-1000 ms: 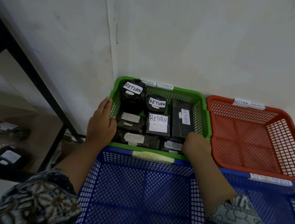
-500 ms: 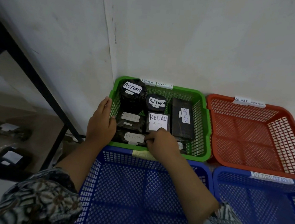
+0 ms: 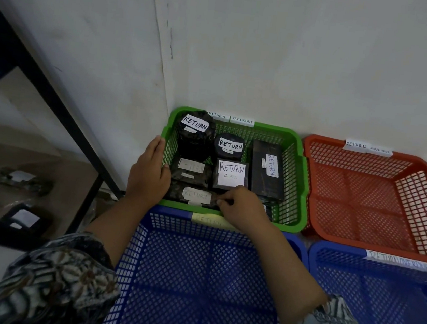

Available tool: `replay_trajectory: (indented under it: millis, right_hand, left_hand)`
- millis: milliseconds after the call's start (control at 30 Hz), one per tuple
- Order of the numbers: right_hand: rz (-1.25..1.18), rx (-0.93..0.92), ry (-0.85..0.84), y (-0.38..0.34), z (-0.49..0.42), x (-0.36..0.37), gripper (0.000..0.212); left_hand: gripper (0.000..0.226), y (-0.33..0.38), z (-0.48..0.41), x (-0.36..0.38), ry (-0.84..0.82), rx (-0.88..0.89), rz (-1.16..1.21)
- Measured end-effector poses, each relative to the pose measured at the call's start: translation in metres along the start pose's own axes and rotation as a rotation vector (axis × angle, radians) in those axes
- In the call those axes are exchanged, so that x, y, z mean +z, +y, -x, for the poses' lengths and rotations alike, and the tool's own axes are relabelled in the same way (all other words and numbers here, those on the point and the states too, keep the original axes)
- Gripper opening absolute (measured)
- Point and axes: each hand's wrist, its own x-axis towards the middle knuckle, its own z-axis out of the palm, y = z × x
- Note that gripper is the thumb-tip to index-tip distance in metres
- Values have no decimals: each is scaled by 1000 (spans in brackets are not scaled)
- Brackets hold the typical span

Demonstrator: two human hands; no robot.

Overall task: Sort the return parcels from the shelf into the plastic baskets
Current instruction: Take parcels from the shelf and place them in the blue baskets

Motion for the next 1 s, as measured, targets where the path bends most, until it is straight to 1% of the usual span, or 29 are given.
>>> replay_trajectory:
  millis: [133, 300, 367, 467, 533, 667, 833, 1000]
  right_hand:
    - [76, -17, 58, 8, 10, 0, 32]
    - [116, -29, 130, 1, 28, -5, 37]
    - [150, -36, 162, -7, 38, -10, 38]
    - [217, -52, 200, -25, 53, -16, 36]
    - [276, -67, 229, -40, 64, -19, 38]
    - [339, -89, 296, -83, 93, -17, 42]
    - [333, -181, 387, -156, 135, 6, 43]
    - [303, -277, 458, -233, 174, 46, 42]
  left_hand:
    - [58, 3, -3, -8, -75, -14, -55]
    - [61, 6, -4, -34, -194, 39, -256]
    - [61, 9, 3, -48, -199, 54, -259]
    - [70, 14, 18, -71, -198, 91, -262]
    - [67, 15, 31, -87, -202, 113, -291]
    - [59, 13, 59, -126, -165, 191, -345]
    - [58, -6, 108, -182, -97, 249, -345]
    - [69, -42, 168, -243, -18, 297, -340]
